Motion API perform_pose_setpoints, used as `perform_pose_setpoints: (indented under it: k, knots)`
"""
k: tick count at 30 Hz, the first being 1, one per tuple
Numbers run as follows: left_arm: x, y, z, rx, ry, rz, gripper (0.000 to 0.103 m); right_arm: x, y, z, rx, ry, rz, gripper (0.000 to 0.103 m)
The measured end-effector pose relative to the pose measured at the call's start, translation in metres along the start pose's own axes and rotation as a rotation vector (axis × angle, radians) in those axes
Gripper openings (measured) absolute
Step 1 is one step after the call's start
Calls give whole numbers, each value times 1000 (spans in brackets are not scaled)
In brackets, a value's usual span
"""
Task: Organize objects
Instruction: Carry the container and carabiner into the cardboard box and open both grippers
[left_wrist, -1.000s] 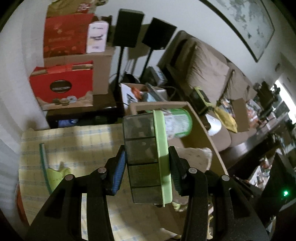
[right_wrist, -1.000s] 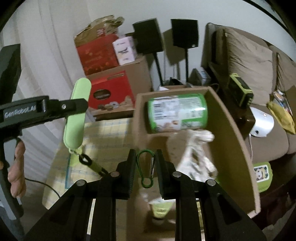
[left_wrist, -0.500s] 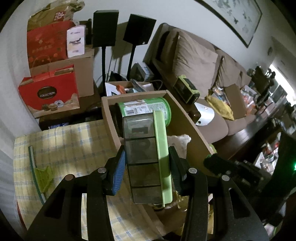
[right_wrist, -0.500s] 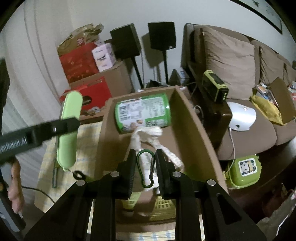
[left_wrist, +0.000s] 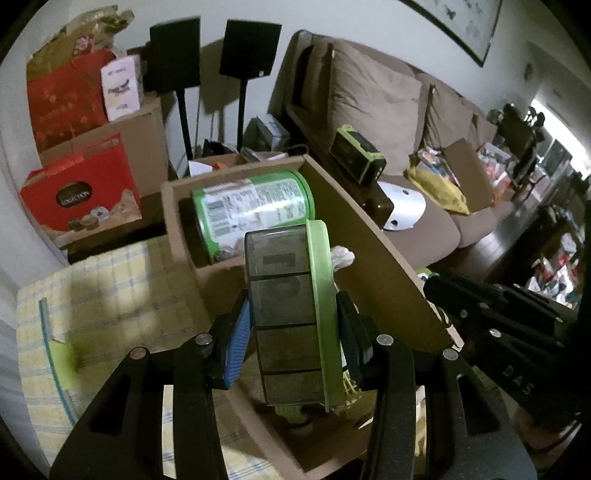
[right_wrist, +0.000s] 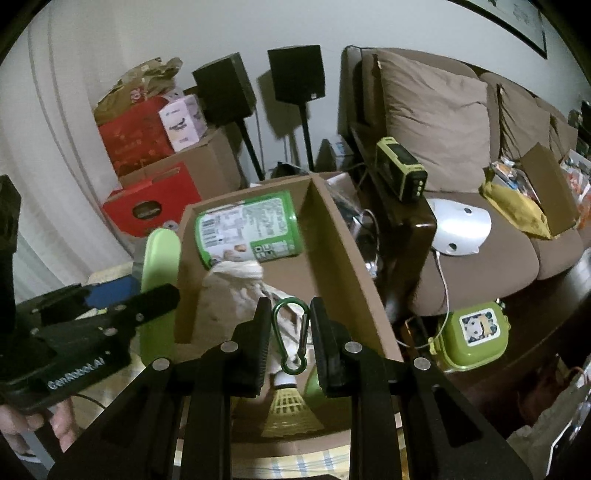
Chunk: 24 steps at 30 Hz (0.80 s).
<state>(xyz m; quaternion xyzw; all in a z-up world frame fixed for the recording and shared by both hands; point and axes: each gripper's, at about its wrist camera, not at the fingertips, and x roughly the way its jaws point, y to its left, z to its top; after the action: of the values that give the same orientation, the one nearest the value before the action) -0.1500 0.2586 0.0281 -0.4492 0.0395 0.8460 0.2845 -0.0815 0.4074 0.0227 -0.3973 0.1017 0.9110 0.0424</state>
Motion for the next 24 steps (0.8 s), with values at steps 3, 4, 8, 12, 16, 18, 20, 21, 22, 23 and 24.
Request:
perform_pose_setpoints:
  k: [3, 4, 8, 12, 16, 18, 20, 21, 22, 23, 24]
  knots:
    - [16, -3, -1, -5, 21, -4, 41, 8, -8, -3, 10, 16, -7, 20]
    - [22, -3, 0, -7, 26, -3, 41, 11, -10, -4, 13, 23, -10, 20]
    - [47, -5, 1, -12, 64, -4, 41, 24, -18, -10, 20, 49, -19, 20]
    - [77, -5, 1, 11, 115, 31, 41, 37, -25, -19, 22, 76, -27, 20]
    - [101, 4, -2, -3, 163, 47, 41, 52, -27, -26, 19, 108, -33, 20]
    - [109, 7, -3, -8, 177, 46, 41, 59, -28, -30, 18, 121, -34, 20]
    - [113, 6, -4, 0, 190, 37, 41, 66, -29, -32, 19, 133, -34, 20]
    - [114, 5, -5, 1, 195, 32, 41, 69, -30, -33, 19, 139, -34, 20]
    - [115, 3, -4, 8, 199, 32, 41, 71, -30, -34, 19, 143, -34, 20]
    - [117, 1, -4, 24, 211, 35, 41, 74, -31, -35, 20, 150, -34, 20]
    - [119, -1, -5, 37, 228, 41, 41, 76, -31, -35, 21, 154, -34, 20]
